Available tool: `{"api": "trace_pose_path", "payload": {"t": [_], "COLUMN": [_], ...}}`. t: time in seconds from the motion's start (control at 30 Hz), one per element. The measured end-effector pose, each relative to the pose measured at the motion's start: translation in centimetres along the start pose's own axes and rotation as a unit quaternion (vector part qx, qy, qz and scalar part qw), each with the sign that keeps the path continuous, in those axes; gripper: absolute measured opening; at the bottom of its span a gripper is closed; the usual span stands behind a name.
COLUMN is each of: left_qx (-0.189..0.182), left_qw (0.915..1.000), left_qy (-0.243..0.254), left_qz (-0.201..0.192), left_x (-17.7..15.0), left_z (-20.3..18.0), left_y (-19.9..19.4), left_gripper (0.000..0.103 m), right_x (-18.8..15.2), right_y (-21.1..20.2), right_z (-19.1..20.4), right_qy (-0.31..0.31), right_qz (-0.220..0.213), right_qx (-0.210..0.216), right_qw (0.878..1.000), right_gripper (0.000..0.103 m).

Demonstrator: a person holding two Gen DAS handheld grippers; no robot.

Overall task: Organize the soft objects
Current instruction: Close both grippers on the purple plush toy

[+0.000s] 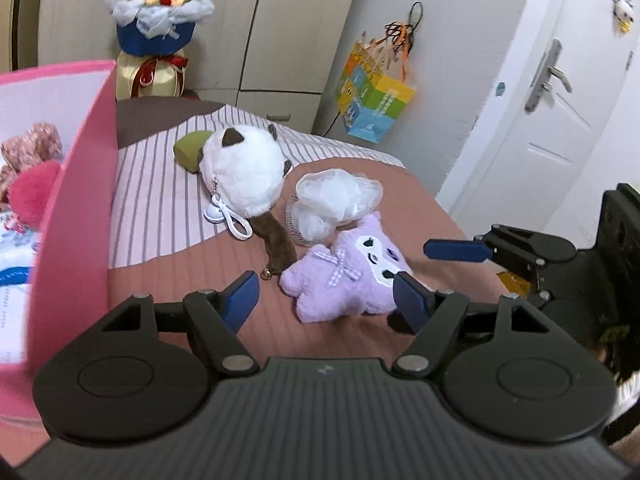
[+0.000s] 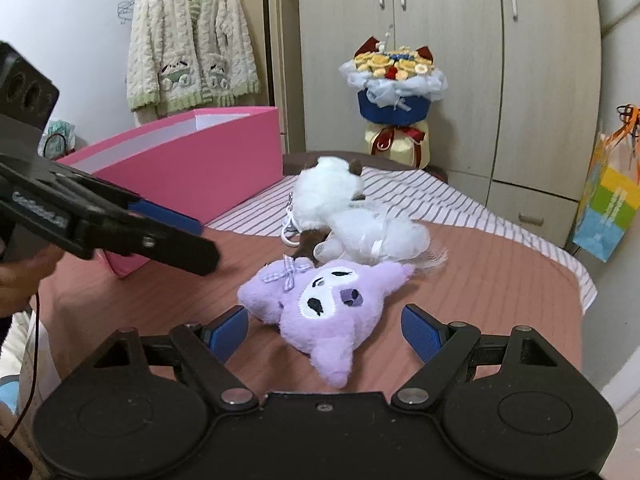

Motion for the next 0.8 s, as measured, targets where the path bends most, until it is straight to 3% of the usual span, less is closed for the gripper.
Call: {"api": "trace_pose_path", "payload": {"t": [0.43,0.8], "left_qx": [-0.02,0.01], "left_qw": [0.9957,0.9968], "left_qy": [-0.086,-0.078], "left_qz": [0.027,0.009], "left_x": [-0.4,-0.8], "left_z": [1.2,0.8], "left_y": [5.3,5.1], "left_gripper": [0.055,0.037], "right_x": [0.3,-0.4], "right_y": [3.4,4.3], "right_z": [0.0,0.5], "right_qy": [0.005,0.024], "right_qz": [0.031,0.039], "right_qx": [-0.017,-0.039], "right_qw": [0.999,0.998], "right_gripper": [0.087,0.078]}}
Point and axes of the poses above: each gripper's, at about its wrist camera, not at the fingertips, and y roughly the way its jaws point, z to its left, x to its top, the point moved 8 cm from there along y, roughly the way its jaws point, and after that the axes turned 5 degrees about z, right-handed, at the moved point
